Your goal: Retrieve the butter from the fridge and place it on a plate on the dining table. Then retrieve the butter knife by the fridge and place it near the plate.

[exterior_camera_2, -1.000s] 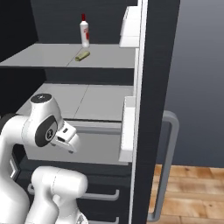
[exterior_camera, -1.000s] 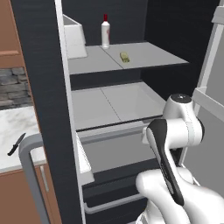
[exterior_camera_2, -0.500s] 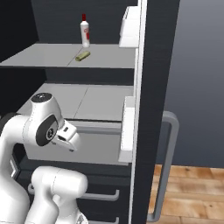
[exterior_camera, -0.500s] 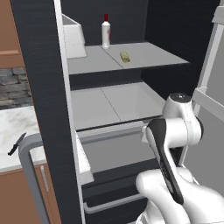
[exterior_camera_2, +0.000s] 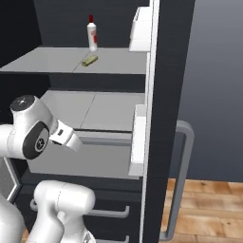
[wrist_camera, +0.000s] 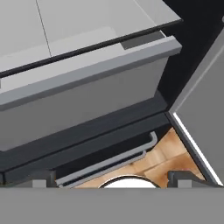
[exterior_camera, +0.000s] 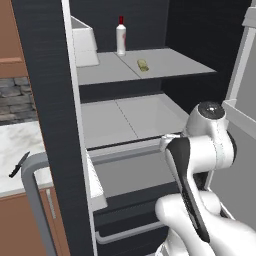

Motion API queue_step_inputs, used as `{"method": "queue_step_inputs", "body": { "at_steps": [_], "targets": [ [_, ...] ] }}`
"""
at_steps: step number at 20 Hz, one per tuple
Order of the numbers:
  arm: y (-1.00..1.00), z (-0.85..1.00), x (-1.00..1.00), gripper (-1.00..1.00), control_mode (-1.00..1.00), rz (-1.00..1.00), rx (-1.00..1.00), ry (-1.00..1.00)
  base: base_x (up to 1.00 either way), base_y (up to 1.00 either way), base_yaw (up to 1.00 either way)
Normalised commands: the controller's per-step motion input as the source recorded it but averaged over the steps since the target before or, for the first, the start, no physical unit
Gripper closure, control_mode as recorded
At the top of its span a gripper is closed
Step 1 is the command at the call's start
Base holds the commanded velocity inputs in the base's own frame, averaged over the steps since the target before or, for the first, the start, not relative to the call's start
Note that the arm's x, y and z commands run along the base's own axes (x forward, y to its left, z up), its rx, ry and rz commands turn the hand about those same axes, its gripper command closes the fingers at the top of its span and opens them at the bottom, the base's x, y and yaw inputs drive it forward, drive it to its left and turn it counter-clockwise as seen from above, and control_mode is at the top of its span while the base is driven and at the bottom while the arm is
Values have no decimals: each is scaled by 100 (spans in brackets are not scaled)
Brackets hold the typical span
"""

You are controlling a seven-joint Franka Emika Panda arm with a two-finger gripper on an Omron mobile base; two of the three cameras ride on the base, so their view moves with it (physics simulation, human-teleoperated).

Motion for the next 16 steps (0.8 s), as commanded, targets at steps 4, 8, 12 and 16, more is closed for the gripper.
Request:
{"method": "queue_step_inputs", "body": {
  "at_steps": [4, 8, 12, 16],
  "targets": [
    [2, 79, 7, -100, -100, 0, 1, -45, 0, 0, 0],
    [0, 79, 16, -100, -100, -1, 3, -42, 0, 0, 0],
    [0, 78, 21, -100, -100, -1, 2, -33, 0, 0, 0],
    [0, 76, 37, -100, -100, 0, 1, -23, 0, 0, 0]
  ]
}}
